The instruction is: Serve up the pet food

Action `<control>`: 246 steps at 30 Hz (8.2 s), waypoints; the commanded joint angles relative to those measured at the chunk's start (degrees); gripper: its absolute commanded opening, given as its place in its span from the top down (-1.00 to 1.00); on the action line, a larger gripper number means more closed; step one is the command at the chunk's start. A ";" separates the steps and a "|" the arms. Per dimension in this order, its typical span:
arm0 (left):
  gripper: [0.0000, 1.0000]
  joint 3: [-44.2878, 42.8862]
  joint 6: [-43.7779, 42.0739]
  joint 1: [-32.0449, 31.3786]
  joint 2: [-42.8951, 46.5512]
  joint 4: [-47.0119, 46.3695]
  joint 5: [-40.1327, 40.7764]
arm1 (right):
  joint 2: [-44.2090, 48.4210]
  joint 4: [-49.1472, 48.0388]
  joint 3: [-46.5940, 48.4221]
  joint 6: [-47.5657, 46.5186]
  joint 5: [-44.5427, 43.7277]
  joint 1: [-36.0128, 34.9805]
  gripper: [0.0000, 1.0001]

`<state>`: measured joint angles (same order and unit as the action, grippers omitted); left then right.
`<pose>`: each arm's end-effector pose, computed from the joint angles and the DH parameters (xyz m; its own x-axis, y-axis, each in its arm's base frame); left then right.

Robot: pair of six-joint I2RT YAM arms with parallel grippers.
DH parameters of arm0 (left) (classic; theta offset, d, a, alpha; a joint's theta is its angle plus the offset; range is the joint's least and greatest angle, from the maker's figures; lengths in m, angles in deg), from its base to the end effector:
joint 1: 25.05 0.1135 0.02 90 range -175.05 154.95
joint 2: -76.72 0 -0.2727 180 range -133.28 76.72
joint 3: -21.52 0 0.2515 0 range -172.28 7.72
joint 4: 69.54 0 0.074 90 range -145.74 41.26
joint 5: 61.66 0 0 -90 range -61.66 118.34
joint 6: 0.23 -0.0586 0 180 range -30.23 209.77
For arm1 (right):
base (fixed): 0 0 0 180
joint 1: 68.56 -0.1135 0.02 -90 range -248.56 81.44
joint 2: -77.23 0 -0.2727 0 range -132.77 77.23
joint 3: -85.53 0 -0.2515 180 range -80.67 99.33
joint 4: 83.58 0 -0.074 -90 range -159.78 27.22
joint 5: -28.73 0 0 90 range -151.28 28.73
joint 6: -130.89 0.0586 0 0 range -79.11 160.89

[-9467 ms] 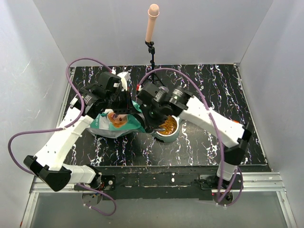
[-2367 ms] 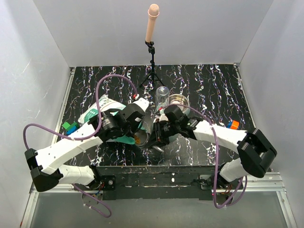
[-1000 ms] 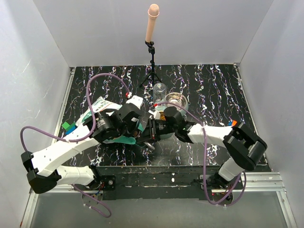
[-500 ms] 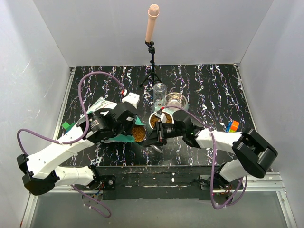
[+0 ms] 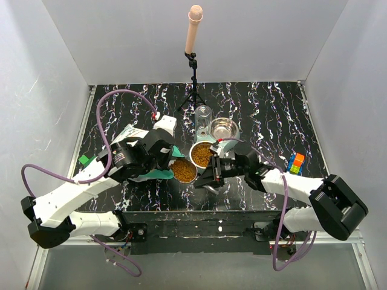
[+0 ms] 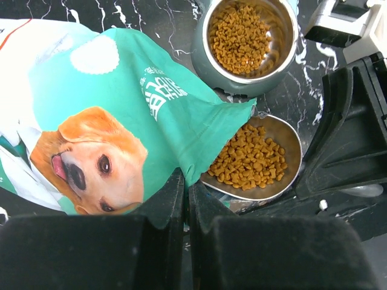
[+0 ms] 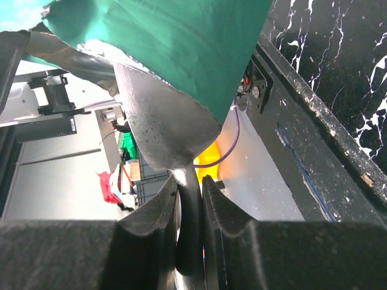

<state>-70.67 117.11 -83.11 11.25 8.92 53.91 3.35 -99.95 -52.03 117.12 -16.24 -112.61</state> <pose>0.1326 -0.1648 0.3751 -0.6556 0.2686 -0.7057 0.3636 0.9314 0.0167 0.1655 0.2177 0.2143 -0.9986 -0.0110 -0.0512 -0.0523 0.1834 0.9816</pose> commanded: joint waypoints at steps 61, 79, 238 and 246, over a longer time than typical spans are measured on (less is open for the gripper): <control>1.00 -9.24 4.22 -0.56 -0.53 -5.86 -2.36 | -20.58 83.25 42.36 -47.48 -1.79 43.53 0.97; 1.00 -8.01 4.31 -0.56 0.96 -9.03 -3.15 | -30.70 105.23 60.91 -48.01 -18.91 40.63 0.97; -0.32 -35.24 -5.79 -0.21 -4.04 4.94 -6.13 | -21.22 113.68 105.67 -21.92 -34.08 -14.93 0.97; -0.36 -42.27 -11.07 -0.21 -8.26 13.63 -14.82 | -15.85 112.87 97.65 -13.30 -28.77 -11.67 0.97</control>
<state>-109.53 110.29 -83.05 4.64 16.70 45.51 -17.66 9.33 43.51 96.92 -49.90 -124.48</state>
